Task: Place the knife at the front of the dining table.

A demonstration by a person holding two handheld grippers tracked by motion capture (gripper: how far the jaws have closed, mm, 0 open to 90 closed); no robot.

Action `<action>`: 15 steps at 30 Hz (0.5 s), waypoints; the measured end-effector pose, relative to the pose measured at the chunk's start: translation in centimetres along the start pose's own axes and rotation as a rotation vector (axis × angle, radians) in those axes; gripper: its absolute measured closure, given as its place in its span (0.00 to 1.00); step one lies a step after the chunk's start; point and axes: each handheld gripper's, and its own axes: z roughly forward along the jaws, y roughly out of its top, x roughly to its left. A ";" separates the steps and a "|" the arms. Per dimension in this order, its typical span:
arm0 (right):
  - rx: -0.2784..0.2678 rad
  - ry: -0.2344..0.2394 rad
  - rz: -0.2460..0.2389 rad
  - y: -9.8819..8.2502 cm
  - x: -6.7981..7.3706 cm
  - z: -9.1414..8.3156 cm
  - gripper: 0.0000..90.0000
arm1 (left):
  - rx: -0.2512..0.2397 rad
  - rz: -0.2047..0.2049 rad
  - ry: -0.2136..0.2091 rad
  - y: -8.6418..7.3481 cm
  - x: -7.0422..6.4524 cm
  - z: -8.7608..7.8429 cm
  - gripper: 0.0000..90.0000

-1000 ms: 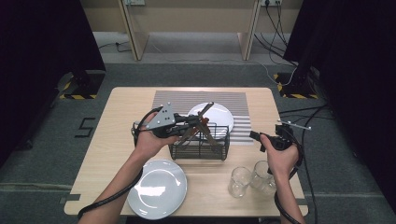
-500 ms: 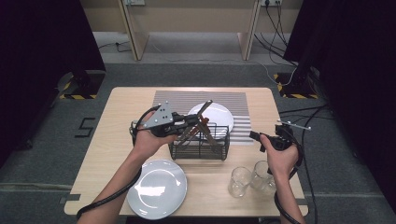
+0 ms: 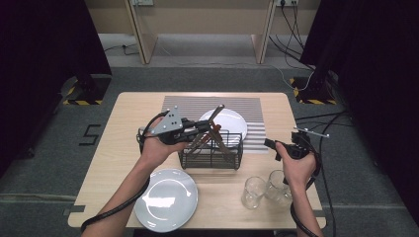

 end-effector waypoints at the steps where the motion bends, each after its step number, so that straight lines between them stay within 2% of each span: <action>1: -0.001 0.000 0.001 0.0 0.0 0.0 0.55 | -0.004 -0.007 0.002 0.0 0.0 0.0 0.92; 15: 0.001 0.000 0.004 0.0 0.0 0.0 0.55 | -0.015 -0.005 0.007 0.4 0.0 -0.4 0.92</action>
